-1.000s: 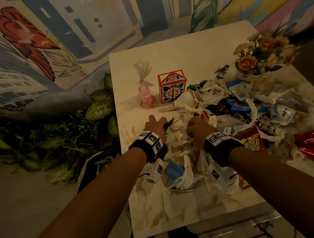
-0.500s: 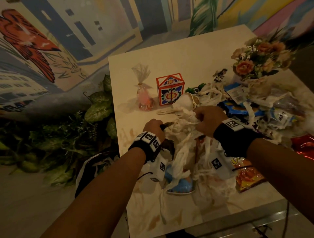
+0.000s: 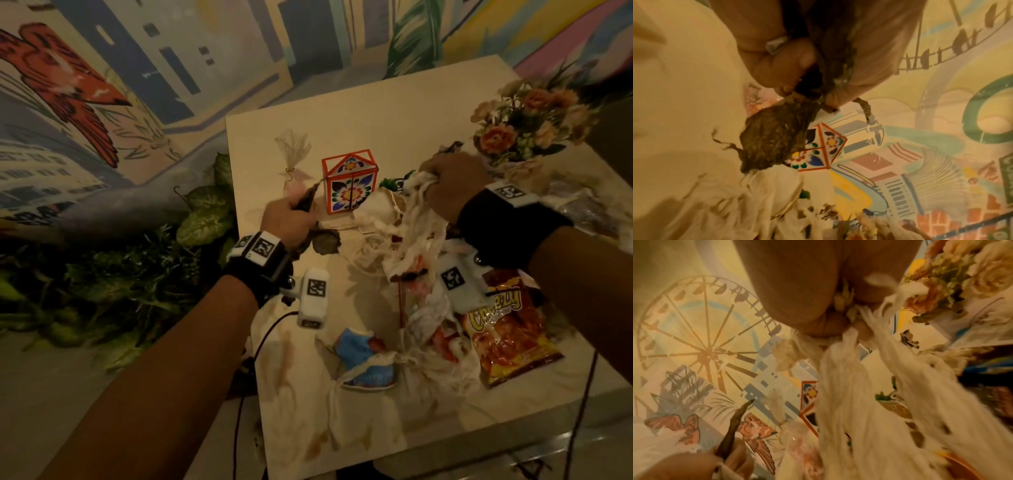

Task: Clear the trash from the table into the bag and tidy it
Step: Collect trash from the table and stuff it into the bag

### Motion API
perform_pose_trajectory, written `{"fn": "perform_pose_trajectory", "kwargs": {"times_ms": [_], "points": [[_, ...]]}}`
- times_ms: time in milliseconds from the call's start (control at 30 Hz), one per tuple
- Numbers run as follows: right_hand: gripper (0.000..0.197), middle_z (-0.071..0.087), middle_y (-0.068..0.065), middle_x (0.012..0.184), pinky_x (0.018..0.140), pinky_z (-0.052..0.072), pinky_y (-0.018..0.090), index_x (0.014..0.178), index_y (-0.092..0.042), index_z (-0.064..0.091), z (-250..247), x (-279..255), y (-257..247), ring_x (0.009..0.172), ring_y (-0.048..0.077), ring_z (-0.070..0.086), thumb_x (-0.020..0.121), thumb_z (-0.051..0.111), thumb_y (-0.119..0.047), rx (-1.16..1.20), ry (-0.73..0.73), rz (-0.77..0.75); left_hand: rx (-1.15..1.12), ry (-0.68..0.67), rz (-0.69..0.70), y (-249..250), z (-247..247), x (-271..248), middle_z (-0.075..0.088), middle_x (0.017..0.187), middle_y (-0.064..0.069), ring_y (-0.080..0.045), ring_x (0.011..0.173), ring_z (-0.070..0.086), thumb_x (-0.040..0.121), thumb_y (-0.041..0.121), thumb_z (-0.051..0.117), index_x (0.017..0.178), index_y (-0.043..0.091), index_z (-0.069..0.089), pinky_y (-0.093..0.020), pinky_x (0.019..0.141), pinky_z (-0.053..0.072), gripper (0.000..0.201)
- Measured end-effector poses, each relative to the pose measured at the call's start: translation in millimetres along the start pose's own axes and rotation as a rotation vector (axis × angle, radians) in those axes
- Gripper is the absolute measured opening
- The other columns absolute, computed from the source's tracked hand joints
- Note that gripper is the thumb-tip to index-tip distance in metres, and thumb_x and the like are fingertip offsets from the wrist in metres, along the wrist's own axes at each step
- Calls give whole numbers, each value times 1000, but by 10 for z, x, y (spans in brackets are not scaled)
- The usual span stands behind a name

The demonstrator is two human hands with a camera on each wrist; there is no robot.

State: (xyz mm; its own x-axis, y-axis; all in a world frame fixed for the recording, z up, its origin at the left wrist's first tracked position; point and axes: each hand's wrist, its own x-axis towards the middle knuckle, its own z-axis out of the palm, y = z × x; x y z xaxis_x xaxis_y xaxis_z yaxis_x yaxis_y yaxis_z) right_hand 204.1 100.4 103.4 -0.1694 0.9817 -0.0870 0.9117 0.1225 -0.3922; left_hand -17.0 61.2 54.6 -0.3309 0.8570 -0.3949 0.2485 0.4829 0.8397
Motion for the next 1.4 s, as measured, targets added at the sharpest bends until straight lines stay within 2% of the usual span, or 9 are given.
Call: {"fn": "perform_pose_trajectory", "kwargs": {"times_ms": [167, 233, 333, 567, 700, 833, 1100, 1200, 1400], "points": [[46, 66, 26, 96, 74, 41, 34, 87, 3, 67, -328, 40, -351, 94, 38, 58, 69, 34, -24, 33, 164, -108, -128, 20, -10, 76, -240, -30, 53, 56, -4, -11, 33, 39, 74, -8, 56, 91, 9, 66, -18, 36, 33, 25], [38, 65, 25, 98, 79, 43, 34, 93, 4, 67, -452, 74, -468, 95, 38, 57, 81, 40, -20, 14, 205, -122, -141, 32, -27, 48, -325, -5, 49, 54, -5, -14, 33, 36, 75, -8, 53, 84, 9, 62, -19, 37, 31, 21], [22, 50, 15, 72, 57, 26, 29, 78, -2, 59, -556, 134, -631, 75, 27, 43, 90, 43, -10, -13, 201, -118, -117, 37, -65, -12, -451, 15, 48, 57, -8, -17, 34, 37, 78, -7, 50, 83, 10, 58, -18, 36, 31, 19], [26, 64, 26, 103, 78, 39, 34, 93, 4, 67, -303, 135, -1073, 102, 38, 55, 91, 44, -9, -22, 134, -196, -71, 21, -82, -180, -877, 20, 49, 61, -9, -16, 34, 41, 82, -5, 54, 78, 7, 56, -14, 30, 32, 14], [25, 65, 24, 108, 84, 41, 33, 97, 2, 68, -116, 130, -1424, 105, 38, 55, 89, 46, -9, -19, 106, -234, -73, 63, -42, -403, -1217, 85, 56, 64, -5, -22, 58, 51, 77, 0, 61, 67, 13, 60, -25, 48, 46, 17], [25, 65, 23, 108, 86, 41, 32, 97, 0, 68, 81, 113, -1883, 106, 37, 55, 88, 46, -7, 18, 62, -283, -91, 62, -80, -644, -1651, 133, 58, 51, 1, -21, 50, 51, 76, -1, 59, 65, 13, 63, -25, 50, 40, 18], [20, 56, 15, 76, 65, 31, 28, 72, -3, 62, 1006, 30, -2830, 83, 31, 54, 86, 47, -2, 142, -120, -239, -126, 157, -186, -1555, -2612, 383, 58, 49, 1, -22, 55, 54, 75, -9, 54, 64, 11, 58, -24, 51, 43, 23], [19, 48, 7, 71, 64, 27, 24, 77, -5, 62, 1494, -27, -3163, 68, 21, 43, 86, 46, 0, 166, -227, -179, -93, 194, -241, -2062, -2816, 507, 60, 65, -8, -26, 70, 58, 76, -6, 58, 65, 10, 60, -31, 63, 49, 20], [20, 50, 3, 80, 71, 34, 28, 83, -9, 60, 2497, -85, -3424, 87, 25, 51, 89, 42, -1, 166, -375, -57, 138, 102, -296, -3008, -2894, 805, 48, 59, 1, -16, 57, 46, 83, 3, 56, 57, 15, 49, -22, 52, 38, 29]]}}
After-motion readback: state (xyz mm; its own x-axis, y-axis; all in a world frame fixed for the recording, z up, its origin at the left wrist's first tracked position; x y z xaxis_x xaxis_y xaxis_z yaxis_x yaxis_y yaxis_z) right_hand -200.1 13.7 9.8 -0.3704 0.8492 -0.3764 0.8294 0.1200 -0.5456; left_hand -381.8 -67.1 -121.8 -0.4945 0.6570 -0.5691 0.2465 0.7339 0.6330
